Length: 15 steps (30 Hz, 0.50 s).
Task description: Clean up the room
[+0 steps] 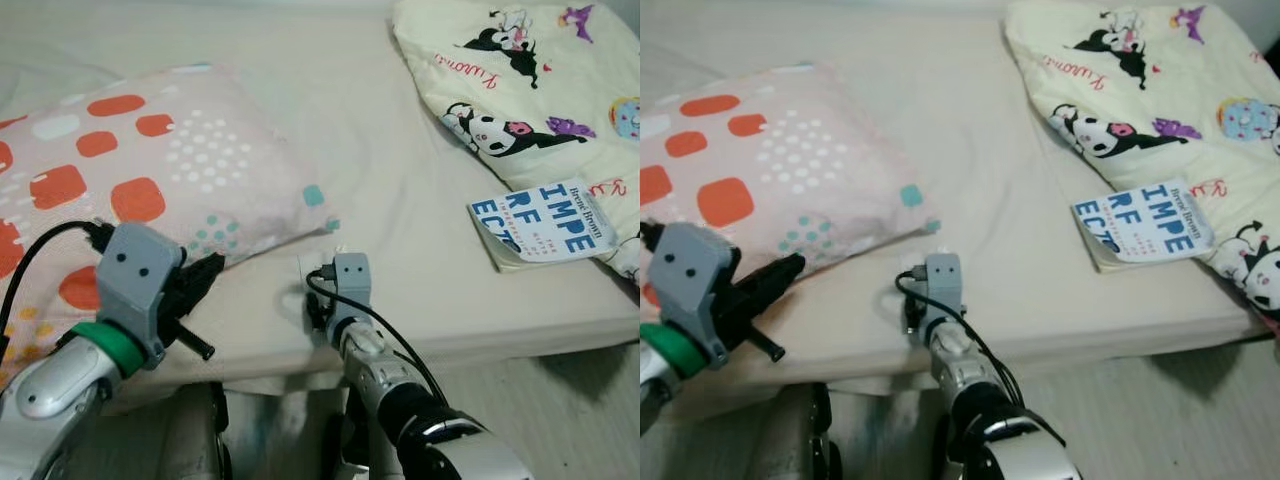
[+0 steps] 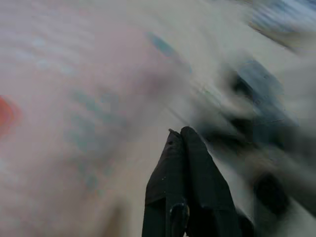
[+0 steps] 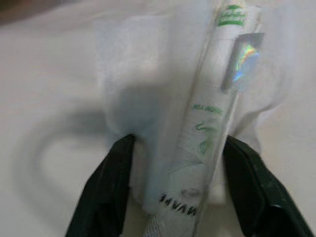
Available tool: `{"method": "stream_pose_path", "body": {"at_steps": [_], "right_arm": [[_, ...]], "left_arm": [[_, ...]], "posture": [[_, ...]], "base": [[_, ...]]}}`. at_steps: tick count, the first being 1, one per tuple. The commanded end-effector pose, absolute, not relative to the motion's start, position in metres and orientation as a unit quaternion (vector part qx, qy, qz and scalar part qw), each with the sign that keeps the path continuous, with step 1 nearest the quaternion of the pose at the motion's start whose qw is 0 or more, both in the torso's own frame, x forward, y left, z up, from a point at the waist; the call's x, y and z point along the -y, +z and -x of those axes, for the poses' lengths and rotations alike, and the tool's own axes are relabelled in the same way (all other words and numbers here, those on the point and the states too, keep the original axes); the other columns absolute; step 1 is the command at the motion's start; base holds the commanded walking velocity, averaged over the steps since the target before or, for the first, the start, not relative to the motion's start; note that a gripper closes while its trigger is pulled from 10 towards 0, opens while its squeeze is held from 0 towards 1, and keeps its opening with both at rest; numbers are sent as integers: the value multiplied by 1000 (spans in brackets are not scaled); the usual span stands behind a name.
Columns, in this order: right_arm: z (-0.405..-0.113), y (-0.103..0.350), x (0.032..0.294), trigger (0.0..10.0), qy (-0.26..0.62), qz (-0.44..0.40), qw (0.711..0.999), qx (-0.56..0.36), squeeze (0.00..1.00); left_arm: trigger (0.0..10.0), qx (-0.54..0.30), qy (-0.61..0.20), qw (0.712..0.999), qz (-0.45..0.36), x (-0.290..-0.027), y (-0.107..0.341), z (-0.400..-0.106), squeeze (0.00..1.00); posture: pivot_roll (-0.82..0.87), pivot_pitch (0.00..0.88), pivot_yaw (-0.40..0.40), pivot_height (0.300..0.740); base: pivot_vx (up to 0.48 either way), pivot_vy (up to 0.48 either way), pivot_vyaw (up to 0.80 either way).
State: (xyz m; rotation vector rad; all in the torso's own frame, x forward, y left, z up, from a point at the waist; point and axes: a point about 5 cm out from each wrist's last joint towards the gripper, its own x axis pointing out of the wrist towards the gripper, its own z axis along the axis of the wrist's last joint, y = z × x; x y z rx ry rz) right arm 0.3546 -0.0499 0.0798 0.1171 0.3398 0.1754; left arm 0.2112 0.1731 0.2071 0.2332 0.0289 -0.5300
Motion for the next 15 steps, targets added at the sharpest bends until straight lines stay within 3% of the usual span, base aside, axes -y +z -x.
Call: {"method": "stream_pose_path", "body": {"at_steps": [1,7,15], "right_arm": [[-340,70,19,0,114,-91,968,-204,0],[-341,72,19,0,108,-103,968,-202,0],[-340,68,23,0,104,-112,967,-203,0]], "left_arm": [[10000,-54,-313,943,-96,-167,199,-195,0],[10000,-143,-396,901,-106,-167,181,-157,0],[10000,-176,-394,897,-99,-165,168,-141,0]], "posture": [[301,389,-31,602],[303,388,-23,602],[298,385,-21,602]], "base": [[0,0,0],[0,0,0],[0,0,0]]}}
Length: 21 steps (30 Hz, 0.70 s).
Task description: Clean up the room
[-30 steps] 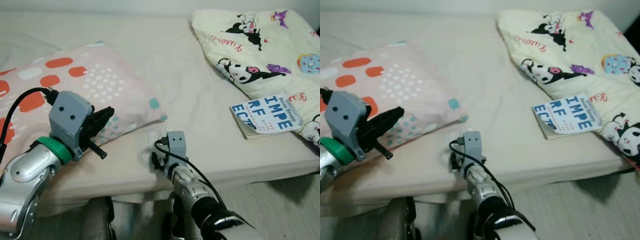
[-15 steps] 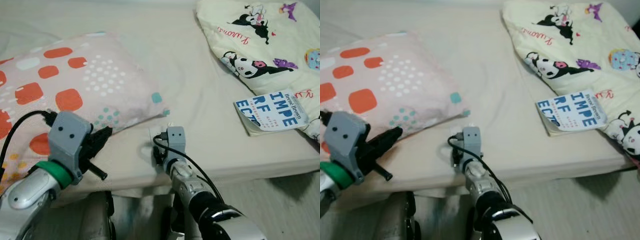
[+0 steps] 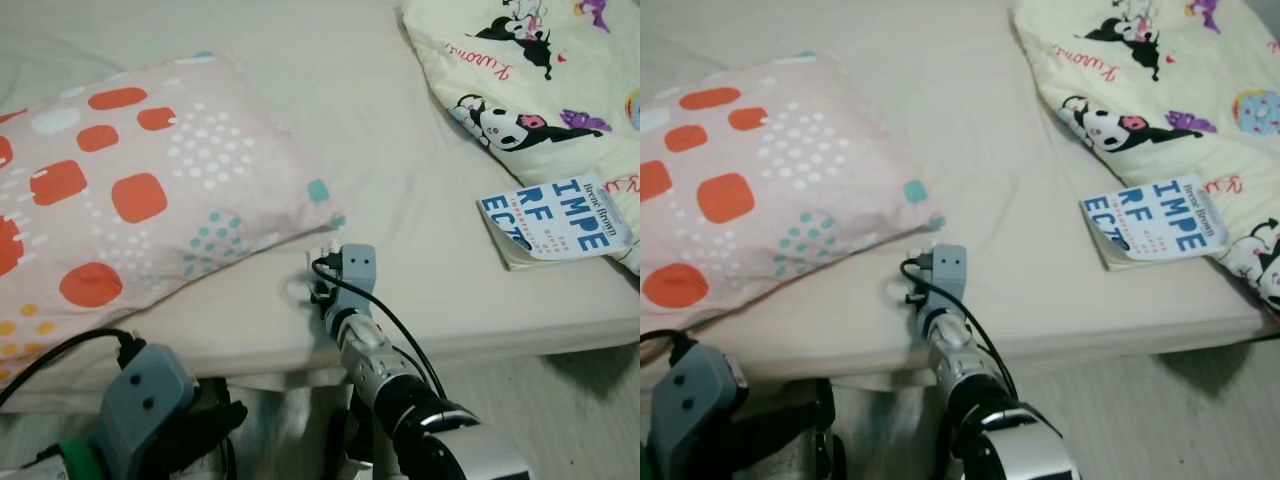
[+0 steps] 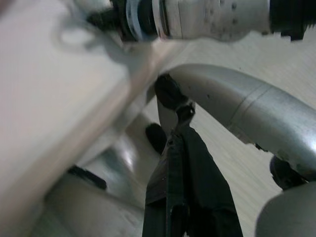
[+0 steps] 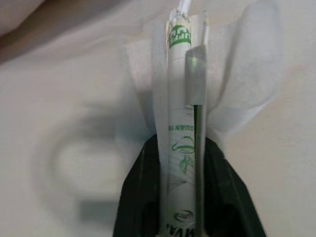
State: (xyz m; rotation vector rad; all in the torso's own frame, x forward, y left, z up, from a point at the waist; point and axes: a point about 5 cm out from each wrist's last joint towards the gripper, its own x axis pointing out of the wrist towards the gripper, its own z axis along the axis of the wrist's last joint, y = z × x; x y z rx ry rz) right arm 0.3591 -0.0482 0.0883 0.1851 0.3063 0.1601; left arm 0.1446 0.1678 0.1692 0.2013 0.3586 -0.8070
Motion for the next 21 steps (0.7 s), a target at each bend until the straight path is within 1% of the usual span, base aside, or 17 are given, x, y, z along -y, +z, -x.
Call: {"method": "stream_pose_path", "body": {"at_steps": [1,4,9,11,14,16,17,18,19,20,21], "right_arm": [[-341,69,24,0,105,-118,967,-199,0],[-348,80,28,0,113,-144,969,-168,0],[-352,86,34,0,114,-155,971,-144,0],[-355,90,43,0,115,-158,974,-117,0],[-355,92,48,0,116,-157,975,-103,0],[-354,97,63,0,112,-160,979,-66,0],[-354,97,63,0,112,-160,979,-66,0],[-350,99,72,0,109,-163,980,-47,0],[-338,105,87,0,102,-148,984,-6,0],[-338,105,87,0,102,-148,984,-6,0],[-331,107,93,0,99,-141,985,10,0]], "left_arm": [[10000,-173,-386,901,-101,-166,167,-142,0],[10000,-149,-345,919,-117,-168,166,-155,0],[10000,-132,-330,926,-124,-167,166,-163,0],[10000,-114,-314,934,-129,-166,165,-172,0],[10000,-104,-305,937,-132,-166,165,-177,0],[10000,-84,-293,943,-132,-163,165,-189,0],[10000,-84,-293,943,-132,-163,165,-189,0],[10000,-75,-290,945,-132,-162,164,-195,0],[10000,-60,-292,945,-138,-158,163,-205,0],[10000,-60,-292,945,-138,-158,163,-205,0],[10000,-55,-292,944,-142,-157,163,-209,0]], "posture": [[295,380,-23,602],[273,353,-34,602],[262,337,-37,602],[228,293,-50,602],[224,287,-52,602],[193,242,-56,602],[193,242,-56,602],[171,211,-56,602],[157,185,-55,602],[157,185,-55,602],[144,160,-48,602]], "base": [[0,0,0],[0,0,0],[0,0,0],[0,0,0],[0,0,0],[0,0,0],[0,0,0],[0,0,0],[0,0,0],[0,0,0],[0,0,0]]}}
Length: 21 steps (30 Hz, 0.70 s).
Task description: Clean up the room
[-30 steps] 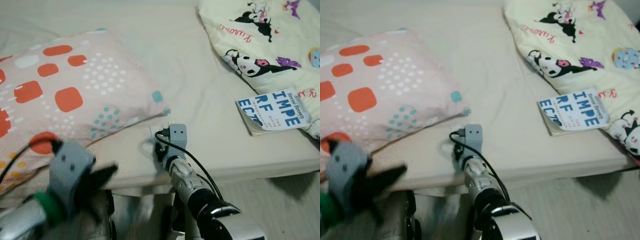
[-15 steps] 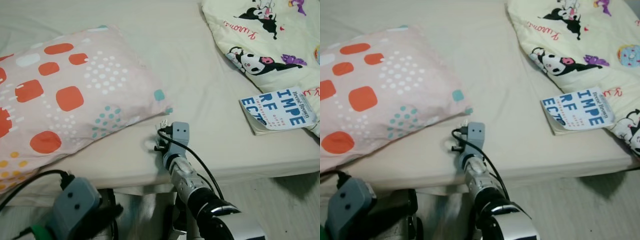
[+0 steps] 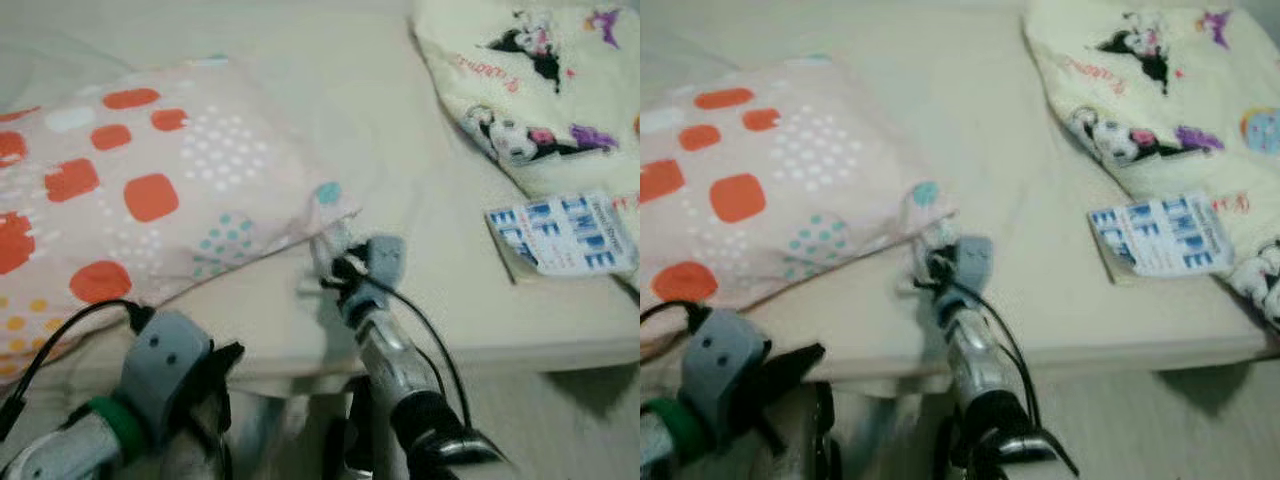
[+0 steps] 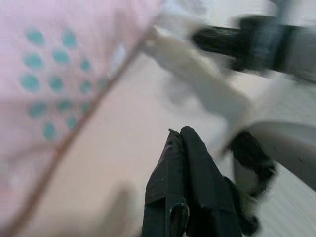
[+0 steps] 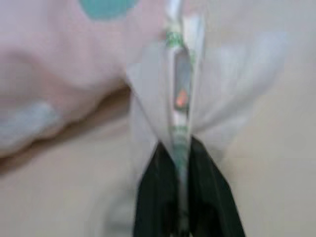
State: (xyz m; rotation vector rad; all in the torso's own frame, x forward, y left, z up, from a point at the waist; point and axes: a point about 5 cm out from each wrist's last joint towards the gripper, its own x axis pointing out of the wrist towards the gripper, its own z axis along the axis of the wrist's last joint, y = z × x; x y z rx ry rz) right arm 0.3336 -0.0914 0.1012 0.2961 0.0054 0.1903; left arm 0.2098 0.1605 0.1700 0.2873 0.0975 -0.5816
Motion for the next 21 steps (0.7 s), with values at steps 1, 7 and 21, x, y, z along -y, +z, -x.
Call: {"method": "stream_pose_path", "body": {"at_steps": [1,7,21], "right_arm": [[-331,107,93,0,99,-141,985,10,0],[-308,114,119,10000,55,-94,991,77,0],[-297,131,137,10000,41,-48,993,105,0]], "left_arm": [[10000,-55,-292,944,-142,-157,163,-209,0],[10000,-19,-247,955,-161,-160,160,-239,0],[10000,53,-158,976,-139,-151,168,-291,0]], "posture": [[144,160,-48,602],[85,82,-14,602],[24,8,-2,647]], "base": [[0,0,0],[0,0,0],[0,0,0]]}}
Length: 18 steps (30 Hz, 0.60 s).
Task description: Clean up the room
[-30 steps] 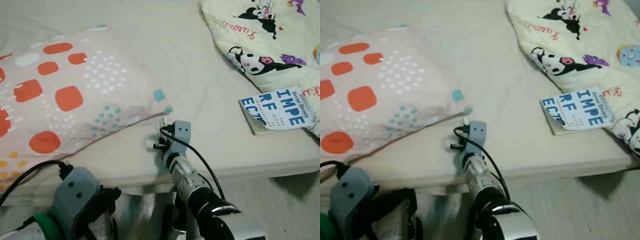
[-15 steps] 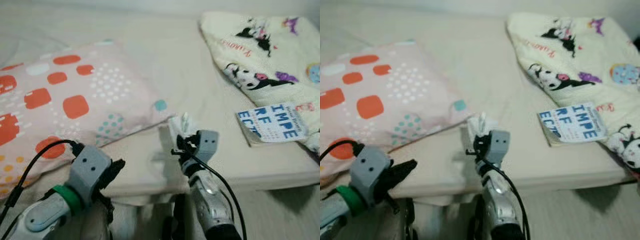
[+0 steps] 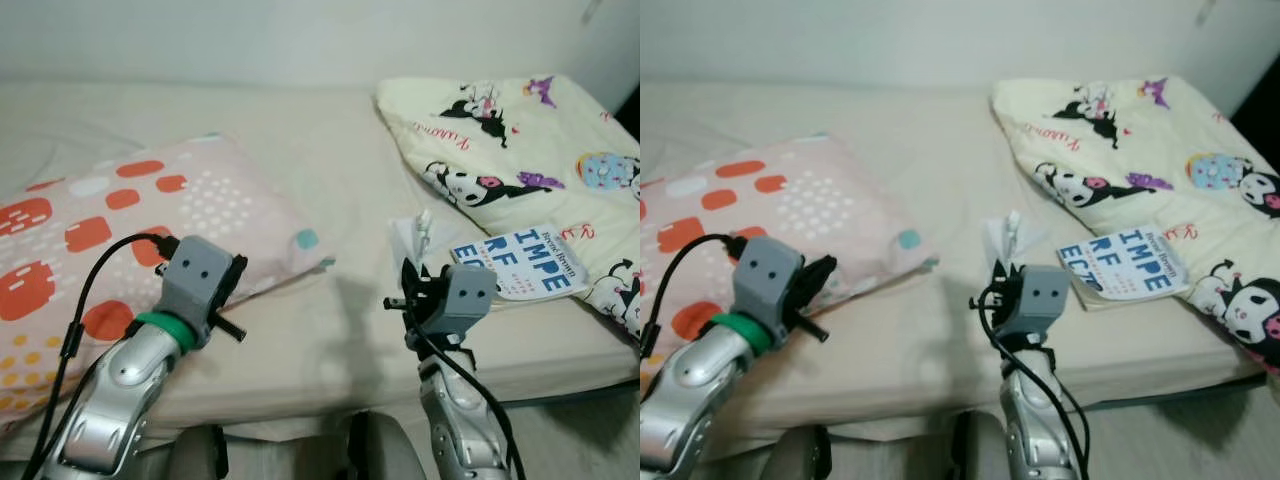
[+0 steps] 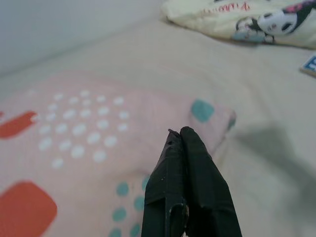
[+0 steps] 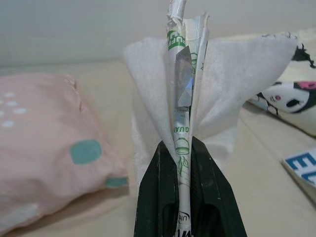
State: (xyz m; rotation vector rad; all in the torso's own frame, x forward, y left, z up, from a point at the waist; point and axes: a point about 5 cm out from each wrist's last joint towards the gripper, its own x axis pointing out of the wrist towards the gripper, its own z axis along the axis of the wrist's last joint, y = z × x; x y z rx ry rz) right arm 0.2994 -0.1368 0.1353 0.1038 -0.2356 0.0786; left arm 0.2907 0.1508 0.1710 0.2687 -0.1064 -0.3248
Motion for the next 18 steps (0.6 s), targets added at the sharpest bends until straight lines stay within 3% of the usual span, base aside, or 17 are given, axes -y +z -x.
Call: {"method": "stream_pose_path", "body": {"at_steps": [1,18], "right_arm": [[-296,130,137,10000,42,-46,993,103,0],[-293,131,135,10000,55,-40,994,89,0]], "left_arm": [[10000,56,-156,976,-138,-150,168,-292,0],[10000,69,-111,983,-127,-151,160,-298,0]], "posture": [[24,8,-2,652],[30,17,-18,722]], "base": [[0,0,0],[0,0,0]]}}
